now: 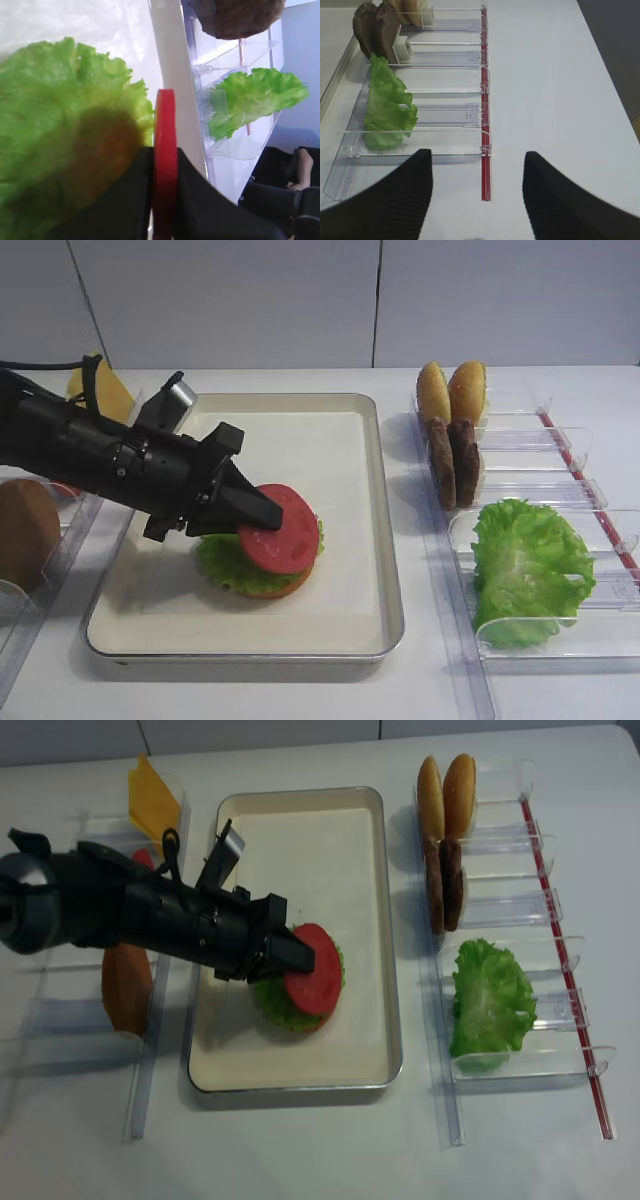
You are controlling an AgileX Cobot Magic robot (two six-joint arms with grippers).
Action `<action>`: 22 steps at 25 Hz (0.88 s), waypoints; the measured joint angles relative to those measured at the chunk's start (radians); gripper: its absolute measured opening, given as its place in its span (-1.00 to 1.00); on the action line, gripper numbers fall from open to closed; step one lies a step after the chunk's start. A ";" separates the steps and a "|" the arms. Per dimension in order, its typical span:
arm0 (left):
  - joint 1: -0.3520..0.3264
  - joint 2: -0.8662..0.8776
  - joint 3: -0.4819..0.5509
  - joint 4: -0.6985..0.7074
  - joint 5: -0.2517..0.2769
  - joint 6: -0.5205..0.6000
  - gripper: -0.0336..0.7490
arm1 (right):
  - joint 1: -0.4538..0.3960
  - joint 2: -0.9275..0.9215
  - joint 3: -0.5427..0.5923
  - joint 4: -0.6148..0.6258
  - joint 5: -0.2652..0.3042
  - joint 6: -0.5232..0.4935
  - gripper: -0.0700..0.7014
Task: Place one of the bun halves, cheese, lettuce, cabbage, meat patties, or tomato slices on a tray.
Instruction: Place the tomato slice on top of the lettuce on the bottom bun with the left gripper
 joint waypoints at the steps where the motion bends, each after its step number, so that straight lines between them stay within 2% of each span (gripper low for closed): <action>1: 0.000 0.006 0.000 0.000 -0.002 0.000 -0.80 | 0.000 0.000 0.000 0.000 0.000 0.000 0.32; 16: 0.000 0.035 0.000 -0.052 0.000 -0.012 -0.80 | 0.000 0.000 0.000 0.000 0.000 0.000 0.32; 22: 0.033 0.035 0.000 -0.050 0.002 -0.035 -0.80 | 0.000 0.000 0.000 0.000 0.000 0.000 0.32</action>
